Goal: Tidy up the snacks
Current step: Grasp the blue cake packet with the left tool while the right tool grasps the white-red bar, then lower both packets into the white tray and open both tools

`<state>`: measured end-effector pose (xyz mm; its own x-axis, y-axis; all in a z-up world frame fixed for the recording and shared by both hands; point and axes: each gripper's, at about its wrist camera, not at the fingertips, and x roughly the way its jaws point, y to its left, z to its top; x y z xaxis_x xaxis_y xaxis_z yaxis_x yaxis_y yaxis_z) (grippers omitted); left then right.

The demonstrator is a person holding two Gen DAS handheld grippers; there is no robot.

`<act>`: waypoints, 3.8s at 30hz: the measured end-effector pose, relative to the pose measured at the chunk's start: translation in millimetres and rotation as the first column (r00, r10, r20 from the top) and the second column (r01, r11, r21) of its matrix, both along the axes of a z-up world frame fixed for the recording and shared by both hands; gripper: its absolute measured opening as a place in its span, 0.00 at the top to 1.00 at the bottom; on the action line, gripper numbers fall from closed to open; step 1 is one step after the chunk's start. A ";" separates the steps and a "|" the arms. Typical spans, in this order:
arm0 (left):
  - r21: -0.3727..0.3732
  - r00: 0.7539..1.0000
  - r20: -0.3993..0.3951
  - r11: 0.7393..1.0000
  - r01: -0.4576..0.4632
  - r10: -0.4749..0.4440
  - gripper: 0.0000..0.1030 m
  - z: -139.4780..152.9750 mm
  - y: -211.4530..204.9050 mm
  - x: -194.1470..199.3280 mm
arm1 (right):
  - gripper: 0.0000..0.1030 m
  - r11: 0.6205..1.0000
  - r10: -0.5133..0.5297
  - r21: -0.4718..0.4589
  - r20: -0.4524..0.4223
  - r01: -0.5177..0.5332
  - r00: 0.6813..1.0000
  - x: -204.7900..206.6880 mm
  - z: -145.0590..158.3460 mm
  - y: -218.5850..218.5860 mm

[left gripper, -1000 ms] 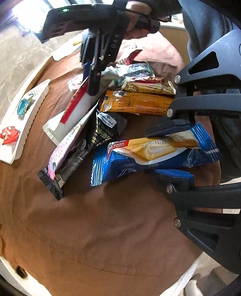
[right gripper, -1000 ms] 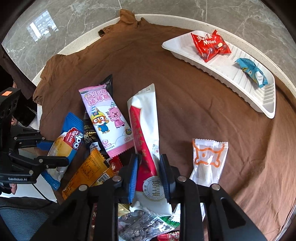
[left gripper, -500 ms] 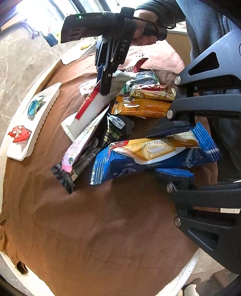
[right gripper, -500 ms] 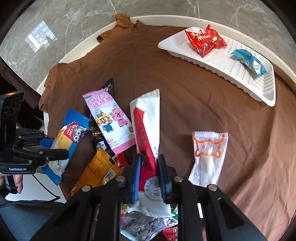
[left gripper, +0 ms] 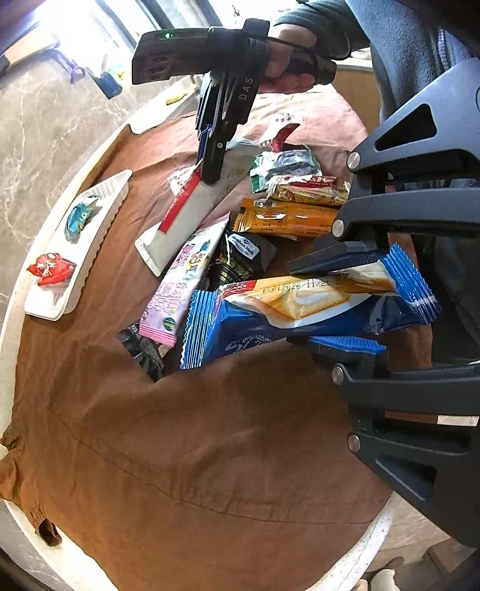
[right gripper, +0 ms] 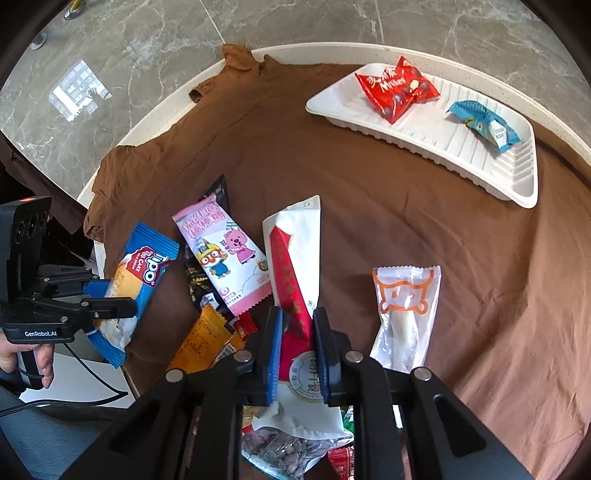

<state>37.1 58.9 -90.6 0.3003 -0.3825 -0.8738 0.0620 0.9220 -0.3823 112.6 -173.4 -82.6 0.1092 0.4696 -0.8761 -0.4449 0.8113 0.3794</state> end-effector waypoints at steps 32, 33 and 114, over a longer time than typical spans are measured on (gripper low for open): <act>0.062 0.940 0.290 0.984 0.167 -0.178 0.73 121.1 -8.7 151.8 | 0.95 0.981 -0.171 -0.053 0.213 0.186 0.962 73.4 56.5 -56.1; 0.062 0.942 0.282 0.984 0.169 -0.180 0.73 117.3 -9.2 153.0 | 0.93 0.980 -0.160 -0.084 0.206 0.180 0.965 73.8 46.3 -58.8; 0.195 0.922 0.177 0.930 0.311 -0.346 0.73 31.6 -124.3 387.7 | 0.80 0.946 -0.322 -0.024 0.047 0.324 0.945 247.7 -14.5 -56.5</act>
<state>424.8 -65.5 -59.0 0.3602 -0.3508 -0.8644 0.4330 0.8836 -0.1782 360.3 -229.9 -97.1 0.2878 0.3755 -0.8810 -0.1719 0.9252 0.3382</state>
